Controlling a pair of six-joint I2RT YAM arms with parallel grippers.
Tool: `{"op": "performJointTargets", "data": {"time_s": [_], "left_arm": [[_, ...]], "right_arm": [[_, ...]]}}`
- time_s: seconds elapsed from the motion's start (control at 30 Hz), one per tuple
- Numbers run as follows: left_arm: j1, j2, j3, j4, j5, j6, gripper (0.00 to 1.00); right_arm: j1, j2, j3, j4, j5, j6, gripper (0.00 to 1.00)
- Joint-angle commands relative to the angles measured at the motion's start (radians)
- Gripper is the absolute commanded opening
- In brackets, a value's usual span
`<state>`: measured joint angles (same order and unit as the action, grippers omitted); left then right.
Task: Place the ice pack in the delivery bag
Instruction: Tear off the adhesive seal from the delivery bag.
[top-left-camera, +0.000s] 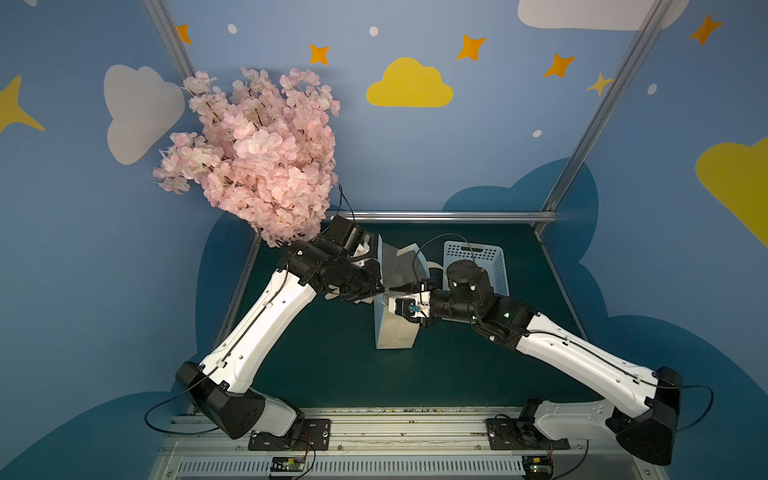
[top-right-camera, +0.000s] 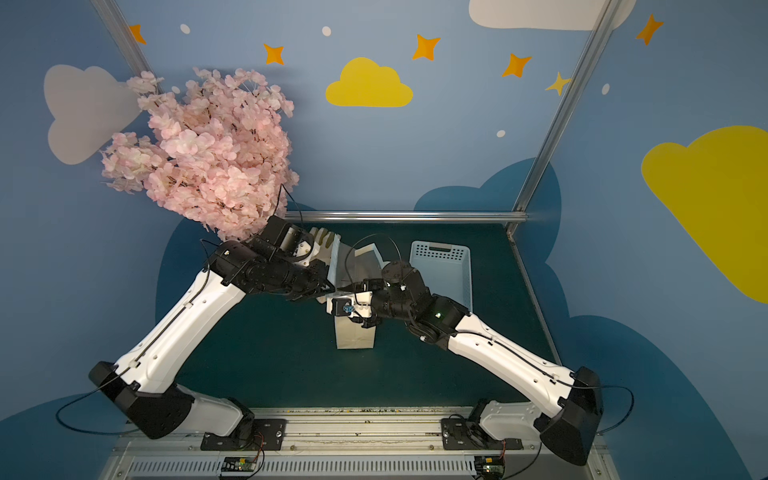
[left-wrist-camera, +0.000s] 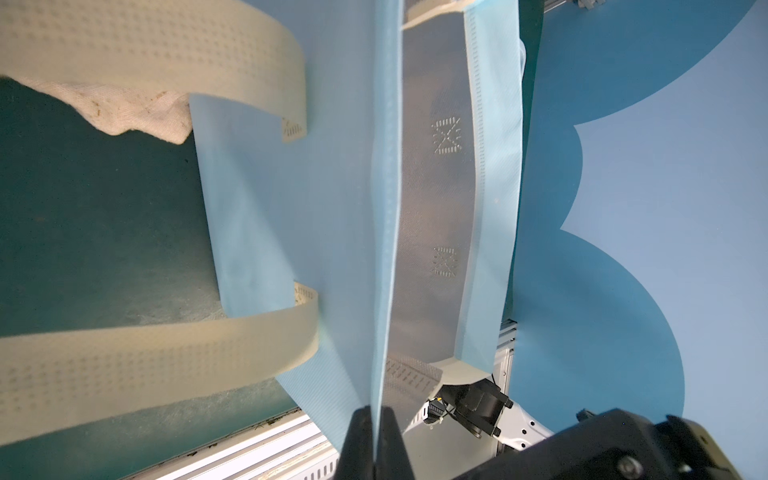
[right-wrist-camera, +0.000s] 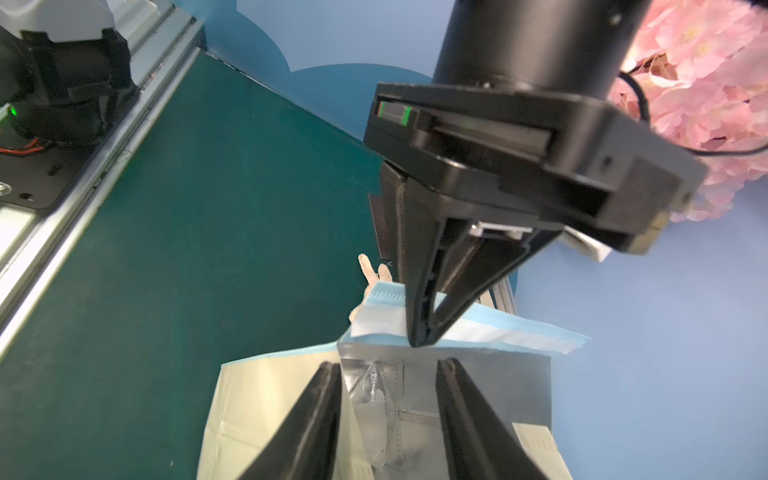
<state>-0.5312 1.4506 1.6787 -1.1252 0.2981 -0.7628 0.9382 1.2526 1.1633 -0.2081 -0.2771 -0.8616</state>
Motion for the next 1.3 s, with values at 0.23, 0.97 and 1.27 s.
{"op": "performJointTargets", "data": {"time_s": [0.23, 0.97, 1.27], "left_arm": [[0.007, -0.024, -0.007, 0.014, 0.031, -0.012, 0.03], [0.009, -0.012, 0.001, 0.010, 0.032, 0.000, 0.02], [0.013, -0.017, -0.002, 0.011, 0.029, -0.006, 0.02]], "right_arm": [[0.048, 0.046, 0.024, 0.023, 0.039, -0.096, 0.30], [0.047, 0.085, 0.080, -0.038, 0.059, -0.197, 0.26], [0.048, 0.098, 0.082, -0.008, 0.059, -0.182, 0.22]]}}
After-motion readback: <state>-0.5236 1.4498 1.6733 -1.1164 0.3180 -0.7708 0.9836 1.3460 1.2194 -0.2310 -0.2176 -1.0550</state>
